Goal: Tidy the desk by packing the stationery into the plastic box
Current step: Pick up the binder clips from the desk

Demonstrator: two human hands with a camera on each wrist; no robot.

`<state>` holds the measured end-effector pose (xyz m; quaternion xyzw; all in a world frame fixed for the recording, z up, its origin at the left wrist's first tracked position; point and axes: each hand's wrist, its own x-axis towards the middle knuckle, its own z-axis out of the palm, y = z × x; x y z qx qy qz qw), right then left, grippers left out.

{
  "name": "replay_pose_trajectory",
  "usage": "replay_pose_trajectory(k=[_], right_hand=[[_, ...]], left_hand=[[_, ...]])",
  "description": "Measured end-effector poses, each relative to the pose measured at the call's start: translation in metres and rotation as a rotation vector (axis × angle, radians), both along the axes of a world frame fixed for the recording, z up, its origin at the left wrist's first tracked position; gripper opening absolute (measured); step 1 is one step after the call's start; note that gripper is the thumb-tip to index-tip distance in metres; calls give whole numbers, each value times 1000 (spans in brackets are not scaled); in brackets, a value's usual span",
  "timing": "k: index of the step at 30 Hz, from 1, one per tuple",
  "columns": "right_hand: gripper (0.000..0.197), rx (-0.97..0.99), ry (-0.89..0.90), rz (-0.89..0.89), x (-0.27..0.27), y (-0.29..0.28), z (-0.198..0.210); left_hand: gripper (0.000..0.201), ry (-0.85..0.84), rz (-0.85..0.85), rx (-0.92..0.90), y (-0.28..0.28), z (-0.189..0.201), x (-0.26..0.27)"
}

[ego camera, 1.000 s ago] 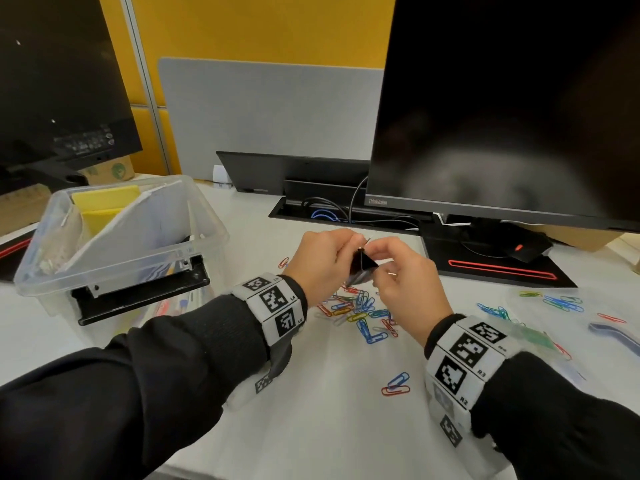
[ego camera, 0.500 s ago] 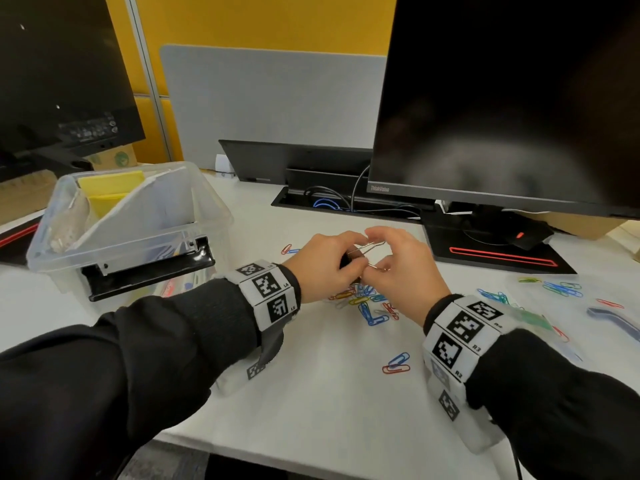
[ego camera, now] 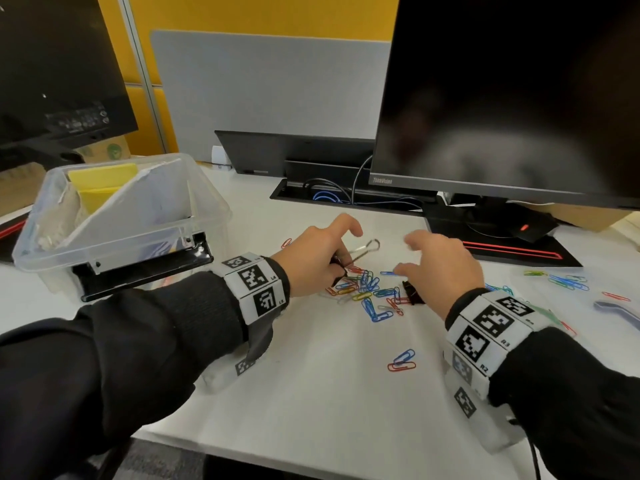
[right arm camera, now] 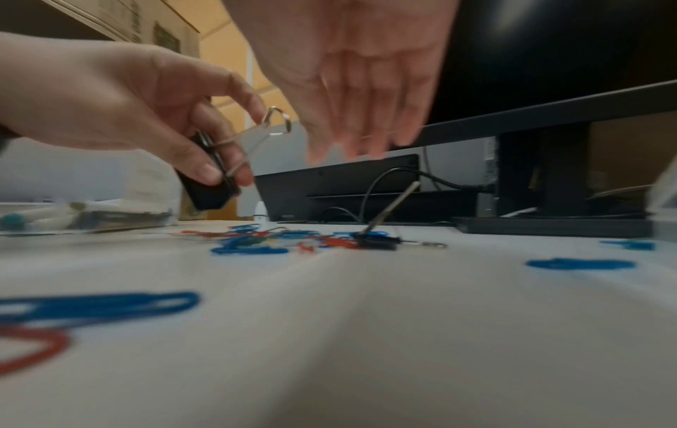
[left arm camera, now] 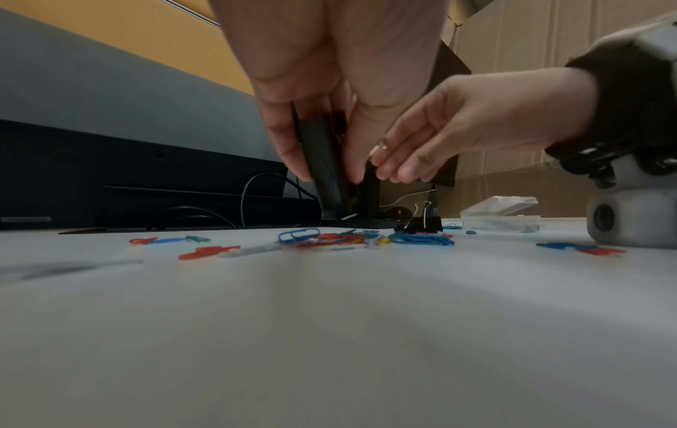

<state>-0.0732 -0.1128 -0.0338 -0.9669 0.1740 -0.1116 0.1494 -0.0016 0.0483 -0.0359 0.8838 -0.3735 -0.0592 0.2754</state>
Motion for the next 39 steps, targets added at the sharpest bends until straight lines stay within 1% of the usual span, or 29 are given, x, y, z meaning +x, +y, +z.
replay_pose_trajectory(k=[2, 3, 4, 5, 8, 10, 11, 13, 15, 17, 18, 21, 23, 26, 30, 31, 33, 35, 37, 38, 39], right_hand=[[53, -43, 251, -102, 0, -3, 1], [52, -42, 349, -105, 1, -3, -1], [48, -42, 398, -89, 2, -2, -4], [44, -46, 397, -73, 4, -3, -7], [33, -8, 263, -74, 8, -9, -12], [23, 79, 118, -72, 11, -12, -10], [18, 143, 39, -43, 12, -12, -9], [17, 263, -100, 39, 13, -8, -4], [19, 368, -190, 100, 12, -3, -1], [19, 431, -213, 153, 10, 0, 0], [20, 431, -205, 172, 10, 1, 0], [20, 453, -215, 196, 10, 2, -1], [23, 500, -238, 200, 10, 1, -2], [25, 508, -290, 215, 11, 0, -4], [22, 520, -414, 220, 8, 3, -3], [21, 512, -412, 229, 6, 3, -2], [20, 508, -350, 287, 1, 5, 1], [21, 546, -269, 378, -4, 9, 3], [26, 563, -219, 420, -7, 14, 3], [28, 543, -233, 406, -7, 15, 4], [28, 514, -289, 378, -5, 13, 5]], left_hand=[[55, -8, 46, -37, -3, 1, 3], [57, -17, 57, -45, -5, 2, 5], [57, -27, 55, -51, -7, 2, 6], [56, -41, 46, -52, -10, 3, 7], [43, -125, 26, -11, -15, 0, 9], [34, -146, 54, 20, -16, -4, 11], [32, -151, 74, 24, -16, -5, 12], [31, -170, 103, 6, -16, -4, 14], [35, -173, 58, -25, -16, -1, 13], [48, -155, -46, -23, -17, 3, 10], [53, -148, -94, -11, -18, 4, 8], [53, -134, -157, 1, -19, 5, 6], [48, -144, -136, -1, -20, 4, 6], [41, -158, -92, -25, -22, 4, 6], [41, -146, 33, -1, -23, 3, 11], [43, -135, 66, 12, -23, 2, 12], [42, -130, 111, 30, -22, 1, 15], [36, -146, 145, -9, -21, 0, 17], [32, -161, 146, -51, -20, 1, 19], [30, -165, 124, -51, -20, 1, 19], [28, -166, 97, -49, -20, 1, 19]])
